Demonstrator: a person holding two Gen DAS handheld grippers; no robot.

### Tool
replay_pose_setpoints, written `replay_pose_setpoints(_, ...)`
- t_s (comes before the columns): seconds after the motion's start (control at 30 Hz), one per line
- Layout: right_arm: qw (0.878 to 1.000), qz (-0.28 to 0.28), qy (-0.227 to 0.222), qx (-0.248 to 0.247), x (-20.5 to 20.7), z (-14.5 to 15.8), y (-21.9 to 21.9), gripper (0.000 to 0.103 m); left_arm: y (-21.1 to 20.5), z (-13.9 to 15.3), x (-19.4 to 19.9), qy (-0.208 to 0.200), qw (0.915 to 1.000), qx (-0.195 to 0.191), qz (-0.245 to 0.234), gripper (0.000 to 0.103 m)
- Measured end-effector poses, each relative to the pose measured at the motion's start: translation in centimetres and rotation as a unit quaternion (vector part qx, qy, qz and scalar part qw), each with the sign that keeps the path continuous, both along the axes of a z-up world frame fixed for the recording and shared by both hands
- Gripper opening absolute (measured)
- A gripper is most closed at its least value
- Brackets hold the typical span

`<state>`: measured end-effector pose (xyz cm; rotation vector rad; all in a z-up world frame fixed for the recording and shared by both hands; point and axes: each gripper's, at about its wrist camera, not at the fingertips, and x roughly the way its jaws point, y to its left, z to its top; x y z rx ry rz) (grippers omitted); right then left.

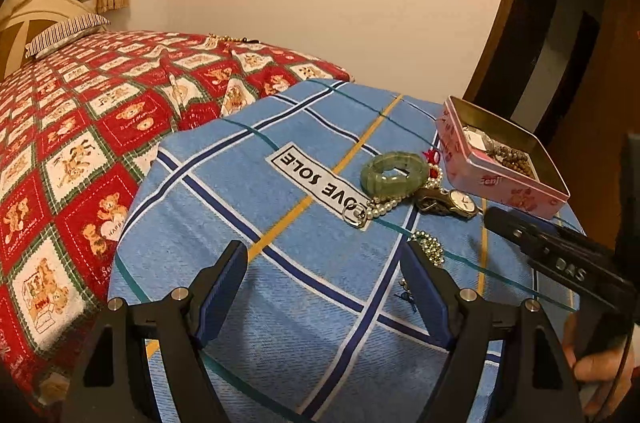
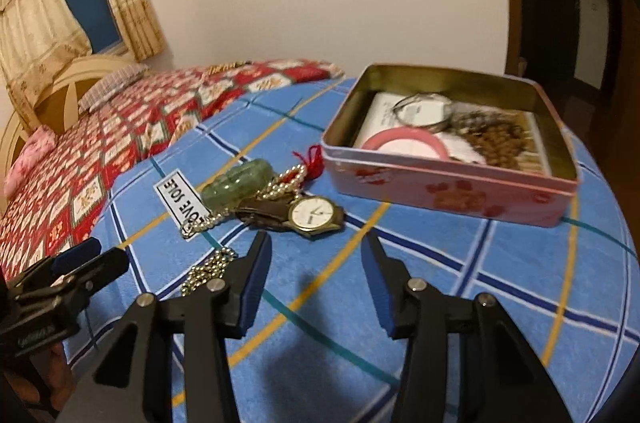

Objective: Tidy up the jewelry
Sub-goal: 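Withdraw both grippers from the tin toward the remaining jewelry, then grasp the brown-strap watch by its strap with the right gripper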

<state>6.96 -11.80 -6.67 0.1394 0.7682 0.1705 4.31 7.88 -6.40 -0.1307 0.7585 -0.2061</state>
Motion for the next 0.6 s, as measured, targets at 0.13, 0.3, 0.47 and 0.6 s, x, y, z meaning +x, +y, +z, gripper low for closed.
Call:
replay_pose_setpoints(0.13, 1.0, 0.011, 0.015, 0.001, 1.7, -0.4, 0.3, 0.054, 0.1, -0.2, 0.2, 0.007, 1.0, -0.003, 0.002, 0.079)
replay_pose_setpoints(0.3, 0.998, 0.033, 0.021, -0.052, 3.5, -0.9, 1.7, 0.076, 0.3, -0.3, 0.2, 0.011, 0.9999, -0.008, 0.003, 0.079)
replay_pose_setpoints(0.47, 0.996, 0.054, 0.037, -0.066, 5.0, -1.7, 2.1, 0.083, 0.0, -0.6, 0.6, 0.023, 0.9997, -0.004, -0.002, 0.079)
replay_pose_setpoints(0.6, 0.993, 0.087, 0.052, -0.052, 5.5, -2.2, 2.3, 0.076, -0.3, -0.6, 0.6, 0.023, 0.9997, 0.001, -0.007, 0.079)
